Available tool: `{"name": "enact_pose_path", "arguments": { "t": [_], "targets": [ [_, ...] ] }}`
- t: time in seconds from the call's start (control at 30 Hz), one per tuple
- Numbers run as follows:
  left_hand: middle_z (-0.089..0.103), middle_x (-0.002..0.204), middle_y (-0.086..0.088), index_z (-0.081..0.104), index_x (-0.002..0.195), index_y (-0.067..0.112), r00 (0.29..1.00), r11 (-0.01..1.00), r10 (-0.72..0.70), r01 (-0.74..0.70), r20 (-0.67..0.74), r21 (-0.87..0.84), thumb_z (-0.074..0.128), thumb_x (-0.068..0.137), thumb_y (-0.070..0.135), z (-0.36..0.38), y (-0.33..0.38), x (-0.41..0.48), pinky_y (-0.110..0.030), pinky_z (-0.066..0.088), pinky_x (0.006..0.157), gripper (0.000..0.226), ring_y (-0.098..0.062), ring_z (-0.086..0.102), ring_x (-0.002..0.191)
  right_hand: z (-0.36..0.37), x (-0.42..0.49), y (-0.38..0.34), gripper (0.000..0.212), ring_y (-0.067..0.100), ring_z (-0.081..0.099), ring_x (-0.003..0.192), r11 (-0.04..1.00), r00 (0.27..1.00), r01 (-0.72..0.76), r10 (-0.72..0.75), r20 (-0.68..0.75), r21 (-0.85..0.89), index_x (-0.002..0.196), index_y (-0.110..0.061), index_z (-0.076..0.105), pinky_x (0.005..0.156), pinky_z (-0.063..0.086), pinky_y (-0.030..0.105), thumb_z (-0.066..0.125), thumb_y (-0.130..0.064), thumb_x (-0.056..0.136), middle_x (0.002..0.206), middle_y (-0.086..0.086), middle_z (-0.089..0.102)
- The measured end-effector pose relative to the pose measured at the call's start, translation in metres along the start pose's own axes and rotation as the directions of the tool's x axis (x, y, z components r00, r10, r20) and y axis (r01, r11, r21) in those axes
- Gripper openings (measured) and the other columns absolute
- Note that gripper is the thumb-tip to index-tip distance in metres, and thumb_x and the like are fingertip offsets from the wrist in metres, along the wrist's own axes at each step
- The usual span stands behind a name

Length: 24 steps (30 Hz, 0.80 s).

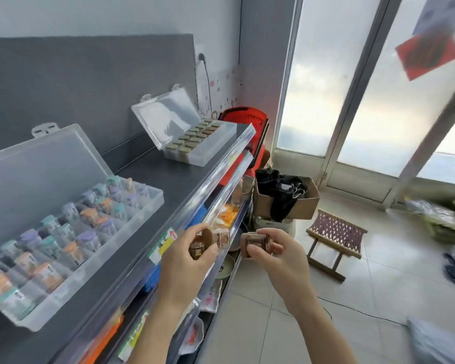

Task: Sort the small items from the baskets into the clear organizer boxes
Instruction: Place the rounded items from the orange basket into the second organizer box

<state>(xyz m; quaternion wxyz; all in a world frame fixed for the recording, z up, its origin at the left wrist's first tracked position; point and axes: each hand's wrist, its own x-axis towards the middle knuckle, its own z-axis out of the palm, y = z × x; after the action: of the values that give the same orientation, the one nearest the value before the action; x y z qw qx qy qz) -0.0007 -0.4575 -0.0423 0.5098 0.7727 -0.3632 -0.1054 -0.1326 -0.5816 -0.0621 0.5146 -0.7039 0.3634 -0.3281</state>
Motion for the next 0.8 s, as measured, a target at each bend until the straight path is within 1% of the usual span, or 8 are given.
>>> {"name": "enact_pose_path", "arguments": {
  "t": [0.07,0.27,0.33,0.5,0.57,0.67,0.73,0.8],
  "targets": [
    [0.060,0.096,0.021,0.057,0.113,0.038,0.998,0.999,0.032,-0.033,0.058,0.028,0.067,0.085,0.025,0.027,-0.003,0.050,-0.002,0.042,0.068,0.033,0.008,0.056,0.089,-0.007,0.049,0.009,0.027,0.009,0.062,0.090,0.999,0.999,0.011,-0.013,-0.051,-0.035,0.094,-0.036,0.066,0.082,0.053,0.033,0.075,-0.026,0.071,0.095,-0.008,0.066],
    [0.062,0.095,0.022,0.059,0.115,0.036,0.995,0.998,0.066,-0.065,0.079,-0.017,0.068,0.084,0.020,0.059,0.010,0.149,-0.001,0.042,0.067,0.036,0.013,0.055,0.089,-0.013,0.145,0.005,0.027,0.007,0.063,0.090,0.998,0.996,0.019,-0.024,-0.091,-0.054,0.096,-0.034,0.066,0.084,0.054,0.036,0.075,-0.025,0.073,0.098,-0.008,0.066],
    [0.064,0.095,0.020,0.061,0.113,0.034,0.995,0.997,0.070,-0.067,0.072,-0.041,0.068,0.083,0.019,0.070,0.011,0.182,-0.002,0.043,0.066,0.034,0.012,0.056,0.089,-0.015,0.177,0.009,0.026,0.007,0.063,0.090,0.998,0.996,0.024,-0.030,-0.090,-0.061,0.097,-0.035,0.065,0.083,0.054,0.036,0.075,-0.027,0.073,0.098,-0.008,0.066],
    [0.062,0.097,0.025,0.060,0.112,0.036,0.993,0.996,0.079,-0.076,0.085,-0.035,0.068,0.083,0.020,0.101,0.013,0.243,0.000,0.043,0.069,0.034,0.013,0.056,0.090,-0.017,0.248,0.018,0.034,0.010,0.063,0.097,0.998,0.996,0.032,-0.036,-0.084,-0.047,0.099,-0.042,0.062,0.078,0.057,0.038,0.070,-0.044,0.065,0.101,-0.011,0.064],
    [0.061,0.098,0.026,0.059,0.112,0.037,0.994,0.997,0.077,-0.075,0.076,-0.029,0.068,0.084,0.020,0.112,0.014,0.265,0.001,0.042,0.068,0.034,0.011,0.057,0.091,-0.019,0.277,0.018,0.033,0.007,0.062,0.097,0.997,0.997,0.046,-0.050,-0.064,-0.061,0.100,-0.041,0.062,0.080,0.056,0.036,0.071,-0.042,0.068,0.103,-0.011,0.063],
    [0.060,0.102,0.022,0.056,0.114,0.039,0.997,0.998,0.059,-0.059,0.049,0.000,0.067,0.085,0.022,0.132,0.016,0.299,0.001,0.043,0.069,0.035,0.003,0.058,0.096,-0.022,0.324,0.022,0.030,0.006,0.061,0.095,0.995,0.996,0.083,-0.083,-0.009,-0.056,0.101,-0.037,0.063,0.083,0.055,0.033,0.074,-0.032,0.074,0.104,-0.010,0.063],
    [0.059,0.101,0.026,0.054,0.109,0.044,0.999,0.999,0.054,-0.054,0.003,0.007,0.068,0.085,0.021,0.144,0.017,0.322,0.001,0.042,0.070,0.036,0.009,0.056,0.095,-0.024,0.357,0.021,0.028,0.006,0.061,0.093,0.994,0.994,0.103,-0.102,0.035,-0.043,0.099,-0.036,0.064,0.083,0.055,0.030,0.074,-0.027,0.076,0.103,-0.008,0.063],
    [0.057,0.099,0.029,0.054,0.109,0.042,0.998,0.999,0.041,-0.039,-0.053,0.028,0.067,0.085,0.020,0.155,0.019,0.344,0.001,0.041,0.070,0.036,0.017,0.052,0.094,-0.026,0.388,0.022,0.026,0.006,0.061,0.089,0.993,0.987,0.120,-0.116,0.110,-0.025,0.097,-0.035,0.064,0.078,0.055,0.026,0.074,-0.023,0.077,0.103,-0.006,0.064]
  ]
}}
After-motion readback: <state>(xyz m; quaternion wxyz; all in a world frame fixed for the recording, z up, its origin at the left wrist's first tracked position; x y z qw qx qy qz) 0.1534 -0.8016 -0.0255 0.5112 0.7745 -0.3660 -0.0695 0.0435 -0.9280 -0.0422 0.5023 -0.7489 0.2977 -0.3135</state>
